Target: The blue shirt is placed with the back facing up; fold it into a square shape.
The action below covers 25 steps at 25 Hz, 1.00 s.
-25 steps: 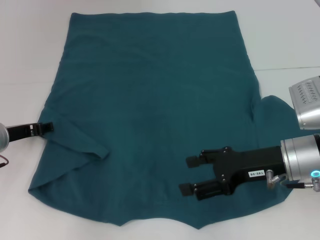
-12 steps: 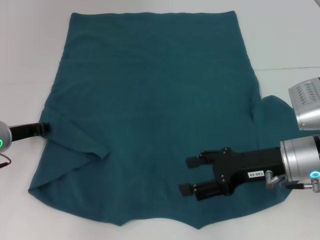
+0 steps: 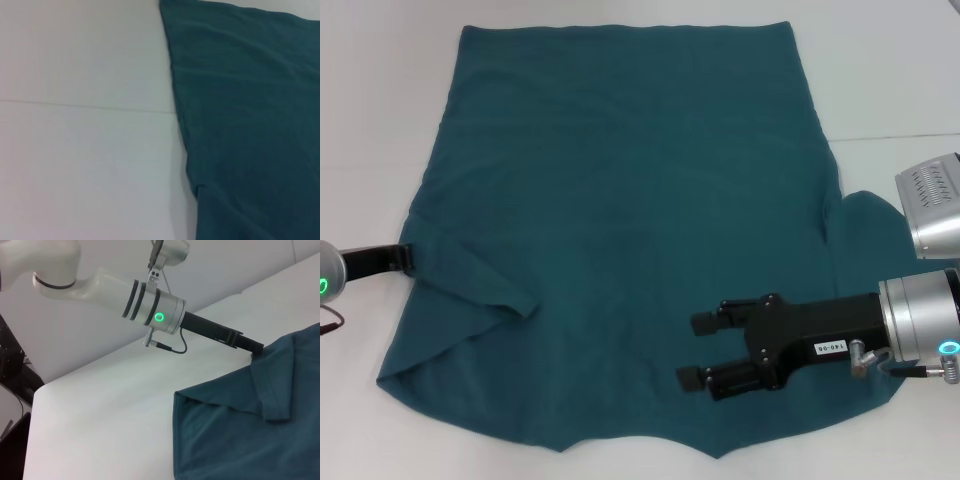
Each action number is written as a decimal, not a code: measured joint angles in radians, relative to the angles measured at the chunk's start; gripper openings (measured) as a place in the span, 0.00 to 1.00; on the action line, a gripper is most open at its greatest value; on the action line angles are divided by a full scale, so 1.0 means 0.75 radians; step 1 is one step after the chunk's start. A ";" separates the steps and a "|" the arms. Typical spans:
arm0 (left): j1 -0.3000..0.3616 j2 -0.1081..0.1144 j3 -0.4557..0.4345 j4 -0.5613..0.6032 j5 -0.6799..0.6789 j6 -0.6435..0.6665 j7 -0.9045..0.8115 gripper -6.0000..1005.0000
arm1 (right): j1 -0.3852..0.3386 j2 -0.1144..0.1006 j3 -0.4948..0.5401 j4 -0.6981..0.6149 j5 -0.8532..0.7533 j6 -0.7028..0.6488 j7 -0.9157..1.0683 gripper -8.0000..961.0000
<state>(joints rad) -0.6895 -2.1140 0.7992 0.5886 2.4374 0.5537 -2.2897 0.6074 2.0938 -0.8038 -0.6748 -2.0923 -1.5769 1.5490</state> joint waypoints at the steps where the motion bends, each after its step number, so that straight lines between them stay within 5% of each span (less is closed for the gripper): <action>1: -0.002 -0.001 0.000 0.001 0.000 0.000 0.001 0.14 | 0.000 0.000 0.000 0.000 0.000 0.000 0.000 0.95; 25: -0.147 -0.050 0.067 0.039 -0.004 0.001 0.001 0.08 | 0.010 0.000 0.000 0.000 0.000 0.006 -0.002 0.95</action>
<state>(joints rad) -0.7998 -2.1516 0.8491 0.6181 2.4346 0.5541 -2.2887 0.6152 2.0938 -0.8038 -0.6749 -2.0923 -1.5723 1.5473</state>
